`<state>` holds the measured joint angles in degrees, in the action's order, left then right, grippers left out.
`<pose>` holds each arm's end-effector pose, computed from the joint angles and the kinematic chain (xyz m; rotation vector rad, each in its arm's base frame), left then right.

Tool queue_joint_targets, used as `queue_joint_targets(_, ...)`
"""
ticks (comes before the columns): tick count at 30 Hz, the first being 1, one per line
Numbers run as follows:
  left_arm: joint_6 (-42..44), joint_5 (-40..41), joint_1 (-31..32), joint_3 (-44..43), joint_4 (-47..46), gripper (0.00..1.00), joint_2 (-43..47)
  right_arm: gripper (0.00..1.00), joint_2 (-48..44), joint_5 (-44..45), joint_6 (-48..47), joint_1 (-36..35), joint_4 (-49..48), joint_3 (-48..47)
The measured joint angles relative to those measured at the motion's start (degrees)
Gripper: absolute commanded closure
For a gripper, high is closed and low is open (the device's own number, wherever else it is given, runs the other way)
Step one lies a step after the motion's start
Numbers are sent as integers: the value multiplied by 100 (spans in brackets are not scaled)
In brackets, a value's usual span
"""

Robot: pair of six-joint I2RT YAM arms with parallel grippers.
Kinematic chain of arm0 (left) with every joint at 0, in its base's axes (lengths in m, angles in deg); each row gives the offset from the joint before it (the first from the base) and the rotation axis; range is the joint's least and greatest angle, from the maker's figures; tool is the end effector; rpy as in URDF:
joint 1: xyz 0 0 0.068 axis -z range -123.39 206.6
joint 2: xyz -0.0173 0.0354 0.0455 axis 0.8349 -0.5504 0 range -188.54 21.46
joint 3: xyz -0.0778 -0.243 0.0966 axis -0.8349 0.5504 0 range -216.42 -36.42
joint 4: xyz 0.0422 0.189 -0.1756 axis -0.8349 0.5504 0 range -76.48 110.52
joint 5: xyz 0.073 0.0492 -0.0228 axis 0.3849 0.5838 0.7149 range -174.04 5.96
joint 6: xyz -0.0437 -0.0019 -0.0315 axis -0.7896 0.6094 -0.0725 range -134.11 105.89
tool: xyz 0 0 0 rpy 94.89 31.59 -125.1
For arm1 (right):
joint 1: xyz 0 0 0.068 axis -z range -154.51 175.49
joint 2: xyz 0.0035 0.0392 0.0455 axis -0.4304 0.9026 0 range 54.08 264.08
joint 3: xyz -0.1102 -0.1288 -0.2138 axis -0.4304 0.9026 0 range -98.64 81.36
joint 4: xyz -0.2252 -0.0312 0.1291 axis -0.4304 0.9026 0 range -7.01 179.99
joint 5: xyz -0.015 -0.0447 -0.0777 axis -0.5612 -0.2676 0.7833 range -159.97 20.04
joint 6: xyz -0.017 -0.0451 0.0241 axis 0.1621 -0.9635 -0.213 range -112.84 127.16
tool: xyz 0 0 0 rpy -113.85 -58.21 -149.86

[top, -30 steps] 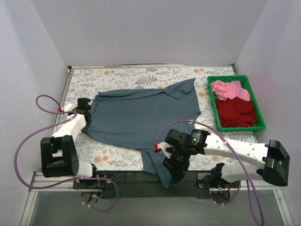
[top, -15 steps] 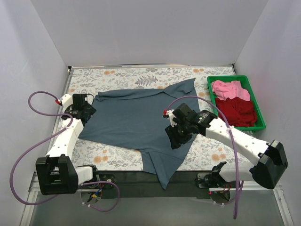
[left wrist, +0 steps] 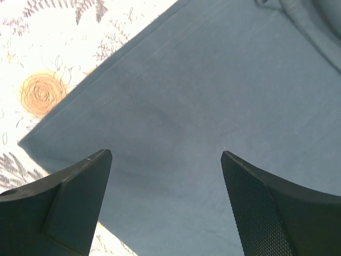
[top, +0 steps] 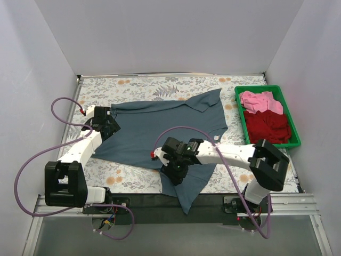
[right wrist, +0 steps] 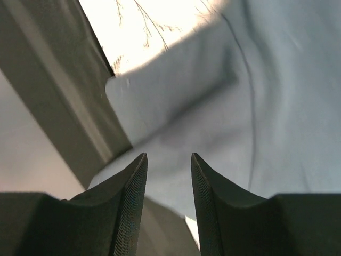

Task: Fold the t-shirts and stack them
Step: Flatten the tshirt out

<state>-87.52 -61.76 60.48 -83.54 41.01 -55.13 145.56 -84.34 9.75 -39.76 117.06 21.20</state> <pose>0.2603 -0.0040 0.2123 -1.5183 1.9356 -0.0771 0.1228 0.2875 0.2028 -1.5509 2.3963 0.6462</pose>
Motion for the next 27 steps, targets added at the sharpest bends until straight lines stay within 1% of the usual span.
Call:
queue_joint_targets(2, 59, 33, 0, 105, -125, 22, 76, 65, 337, -13, -122, -125, -94, -127)
queue_joint_targets(8, 164, 116, 0, 323, -332, 21, 140, 66, 1211, 4, -492, -424, -256, -636)
queue_joint_targets(21, 186, 195, 0, 328, -474, 21, 140, 68, 1937, 131, -872, -925, -125, -1587)
queue_joint_targets(27, 186, 195, 0, 328, -505, 21, 138, 67, 2149, -116, -1071, -999, -37, -1869)
